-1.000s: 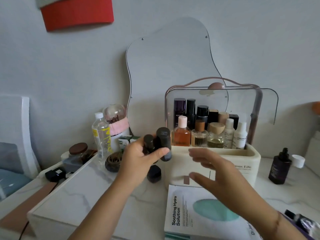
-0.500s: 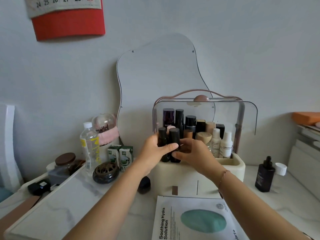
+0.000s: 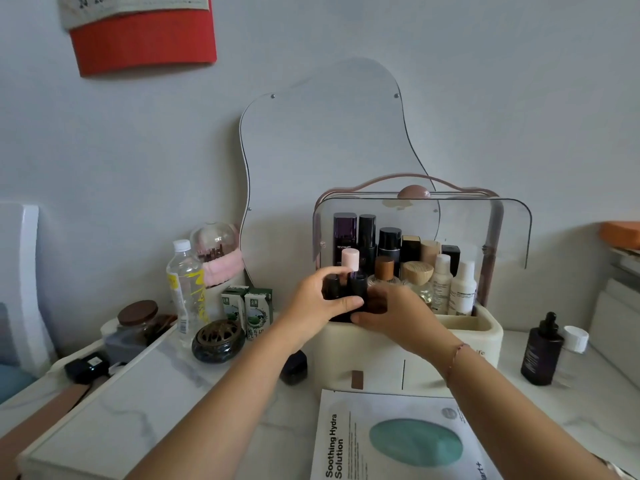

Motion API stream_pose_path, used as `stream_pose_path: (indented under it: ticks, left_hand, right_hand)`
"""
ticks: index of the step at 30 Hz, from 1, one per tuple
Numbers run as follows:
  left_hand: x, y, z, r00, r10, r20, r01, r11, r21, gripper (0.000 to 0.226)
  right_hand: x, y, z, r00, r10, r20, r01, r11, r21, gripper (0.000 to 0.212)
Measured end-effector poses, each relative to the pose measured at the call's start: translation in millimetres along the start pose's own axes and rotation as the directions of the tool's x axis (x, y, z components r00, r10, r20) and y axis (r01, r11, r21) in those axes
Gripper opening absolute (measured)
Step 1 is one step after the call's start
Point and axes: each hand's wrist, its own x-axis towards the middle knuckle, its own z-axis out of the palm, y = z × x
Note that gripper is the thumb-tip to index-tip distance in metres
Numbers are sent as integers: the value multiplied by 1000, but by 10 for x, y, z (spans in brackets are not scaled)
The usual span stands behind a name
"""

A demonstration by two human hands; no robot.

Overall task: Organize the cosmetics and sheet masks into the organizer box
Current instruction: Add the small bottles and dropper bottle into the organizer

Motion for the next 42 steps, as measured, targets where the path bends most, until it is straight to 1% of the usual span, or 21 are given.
stream_pose_path:
  ticks: [3, 4, 6, 7, 9, 10, 11, 12, 13, 15, 17, 19, 21, 25, 27, 30, 32, 34, 37, 39, 42]
  left_hand:
    - [-19, -6, -25, 1000, 16, -2, -16, 1000, -7, 54]
    - [-38, -6, -47, 1000, 14, -6, -14, 1000, -10, 58]
    - [-105, -25, -141, 999, 10, -41, -12, 999, -36, 62]
    - [-149, -67, -212, 996, 15, -86, -20, 998, -61, 61]
    - [-251, -251, -366, 972, 10, -236, -28, 997, -74, 52]
    - [-303, -385, -426, 952, -13, -306, -3, 999, -51, 45]
    - [-348, -543, -462, 935, -50, -351, 44, 999, -25, 39]
    - [-390, -713, -478, 927, -99, -361, 106, 994, 1, 37]
    - [-423, -882, -471, 927, -155, -341, 175, 984, 30, 40]
    - [-467, -1164, -415, 935, -262, -239, 295, 949, 114, 54]
    - [-487, -1329, -344, 941, -303, -149, 329, 924, 198, 71]
    - [-493, -1401, -297, 952, -268, -147, 301, 906, 296, 73]
    - [-514, -1402, -270, 953, -228, -198, 285, 897, 338, 67]
    - [-665, -1216, -261, 933, -167, -320, 252, 936, 246, 58]
    - [-823, -1023, -264, 928, -90, -363, 159, 973, 165, 52]
    - [-1109, -599, -235, 925, 142, -352, -91, 984, 156, 57]
    - [-1222, -292, -135, 925, 258, -280, -210, 959, 189, 61]
    - [-1230, -39, 19, 920, 323, -221, -271, 933, 237, 67]
    - [-1146, 198, 283, 897, 385, -216, -310, 898, 313, 71]
    - [-1070, 279, 451, 868, 422, -260, -314, 874, 370, 73]
    - [-968, 371, 662, 837, 443, -321, -294, 859, 419, 70]
  right_hand:
    - [-26, -27, -12, 1000, 12, 24, -12, 1000, 4, 16]
    - [-39, -45, -15, 999, 23, 30, -23, 1000, -1, 17]
    - [-85, -80, -27, 999, 49, 21, -49, 999, 3, 30]
    - [-137, -100, -34, 999, 45, -20, -45, 999, -4, 34]
    - [-338, -139, -23, 977, -21, -213, 8, 998, -65, 35]
    - [-470, -149, 0, 944, -85, -318, 54, 993, -107, 31]
    - [-612, -159, 28, 915, -141, -379, 94, 986, -140, 26]
    - [-750, -156, 57, 908, -173, -383, 118, 980, -162, 22]
    - [-878, -135, 88, 926, -171, -338, 117, 978, -174, 20]
    - [-1068, -66, 129, 985, -57, -165, 34, 990, -136, 18]
    - [-1174, 44, 143, 997, 70, -33, -71, 996, -57, 14]
    - [-1224, 112, 137, 988, 153, 1, -153, 988, 8, 16]
    - [-1248, 140, 128, 980, 199, 7, -199, 979, 43, 17]
    - [-1274, 149, 112, 975, 222, 31, -224, 971, 81, 20]
    - [-1276, 123, 85, 976, 215, 32, -217, 966, 137, 19]
    - [-1243, -3, 21, 983, 173, 58, -182, 952, 246, 19]
    - [-1196, -133, -29, 989, 104, 110, -136, 929, 346, 33]
    - [-1145, -252, -80, 989, 36, 145, -93, 911, 402, 52]
    - [-1057, -337, -161, 995, -23, 100, -12, 942, 337, 61]
    - [-986, -344, -226, 999, -15, 33, 4, 954, 300, 58]
    - [-855, -331, -308, 999, -7, -37, 15, 975, 223, 45]
